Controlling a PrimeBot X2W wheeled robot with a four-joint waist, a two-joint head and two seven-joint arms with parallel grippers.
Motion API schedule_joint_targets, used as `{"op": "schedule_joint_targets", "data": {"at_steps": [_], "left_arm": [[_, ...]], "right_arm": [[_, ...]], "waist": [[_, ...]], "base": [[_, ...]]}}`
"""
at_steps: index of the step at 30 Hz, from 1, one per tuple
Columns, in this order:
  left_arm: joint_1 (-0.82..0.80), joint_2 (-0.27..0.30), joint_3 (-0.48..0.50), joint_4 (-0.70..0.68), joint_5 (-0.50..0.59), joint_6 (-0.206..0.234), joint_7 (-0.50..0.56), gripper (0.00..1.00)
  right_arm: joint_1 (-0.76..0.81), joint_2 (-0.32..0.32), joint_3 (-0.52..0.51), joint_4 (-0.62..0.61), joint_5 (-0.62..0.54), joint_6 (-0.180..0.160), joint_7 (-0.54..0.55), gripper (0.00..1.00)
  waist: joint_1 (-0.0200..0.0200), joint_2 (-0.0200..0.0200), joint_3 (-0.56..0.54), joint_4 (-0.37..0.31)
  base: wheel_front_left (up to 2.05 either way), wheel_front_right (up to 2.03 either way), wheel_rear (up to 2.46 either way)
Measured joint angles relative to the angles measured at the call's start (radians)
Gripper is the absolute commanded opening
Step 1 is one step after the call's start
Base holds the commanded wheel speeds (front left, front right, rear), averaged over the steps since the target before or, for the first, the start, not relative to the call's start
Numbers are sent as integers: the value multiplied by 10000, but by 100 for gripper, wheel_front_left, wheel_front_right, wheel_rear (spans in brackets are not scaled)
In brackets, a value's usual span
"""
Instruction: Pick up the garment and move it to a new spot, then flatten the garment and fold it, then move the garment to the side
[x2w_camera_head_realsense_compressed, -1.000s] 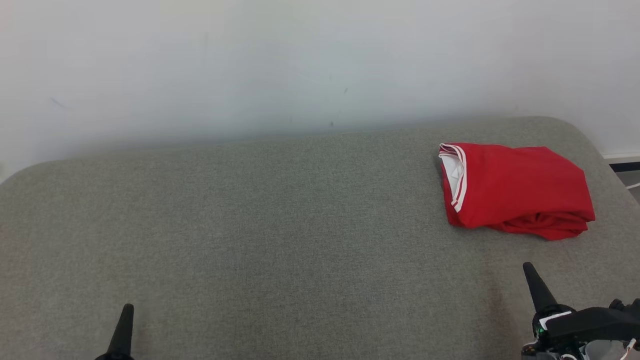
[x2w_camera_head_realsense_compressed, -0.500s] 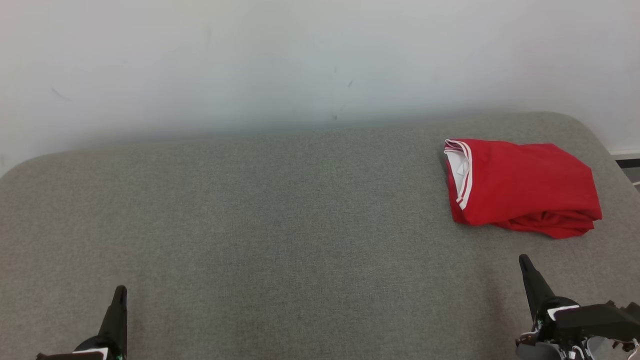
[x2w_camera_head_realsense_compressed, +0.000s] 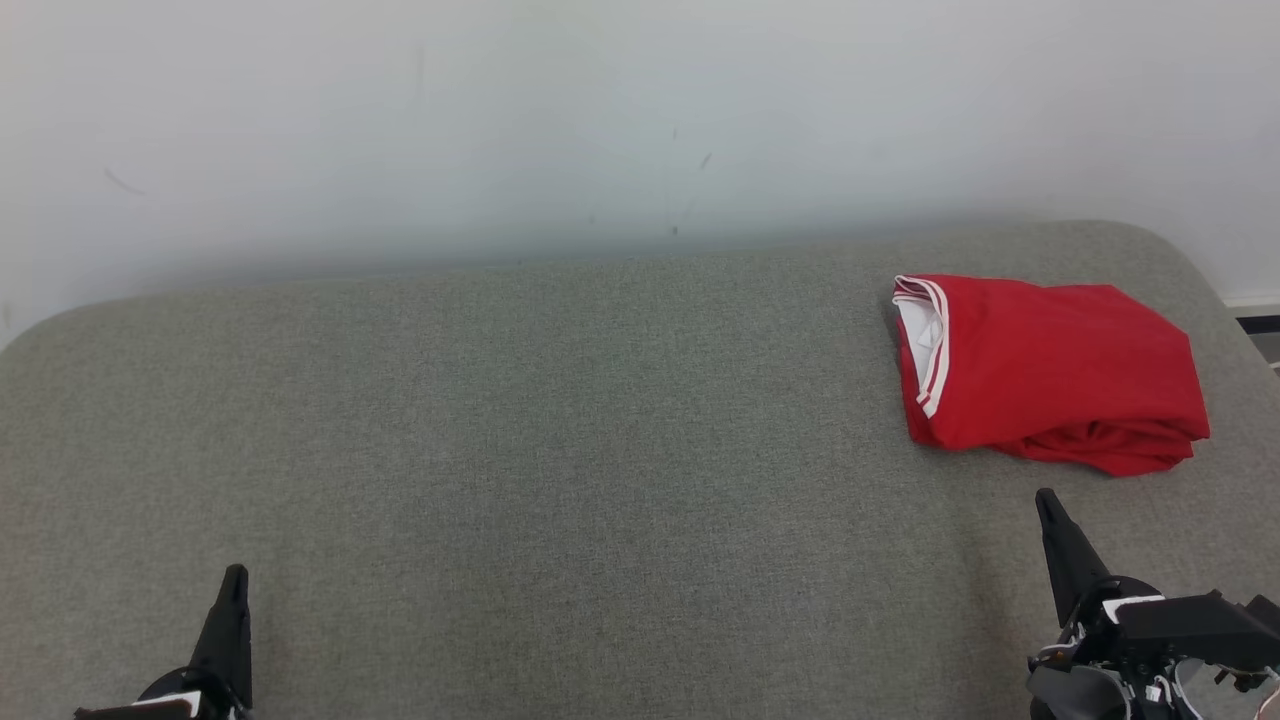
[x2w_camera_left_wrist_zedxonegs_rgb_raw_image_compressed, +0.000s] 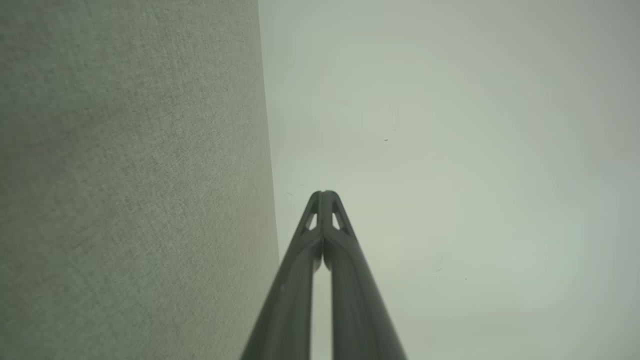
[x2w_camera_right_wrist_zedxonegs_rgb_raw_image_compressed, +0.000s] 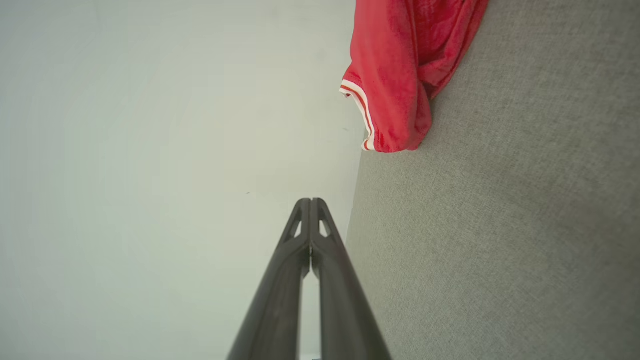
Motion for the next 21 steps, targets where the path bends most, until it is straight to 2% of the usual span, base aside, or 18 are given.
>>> {"op": "schedule_joint_targets", "data": {"at_steps": [21], "left_arm": [[-21, -4, 0, 10, 0, 0, 0, 0]], "right_arm": [[-23, 2, 0, 0, 0, 2, 0, 0]], "waist": [[0, 0, -1, 0]], "base": [[0, 0, 0]]}}
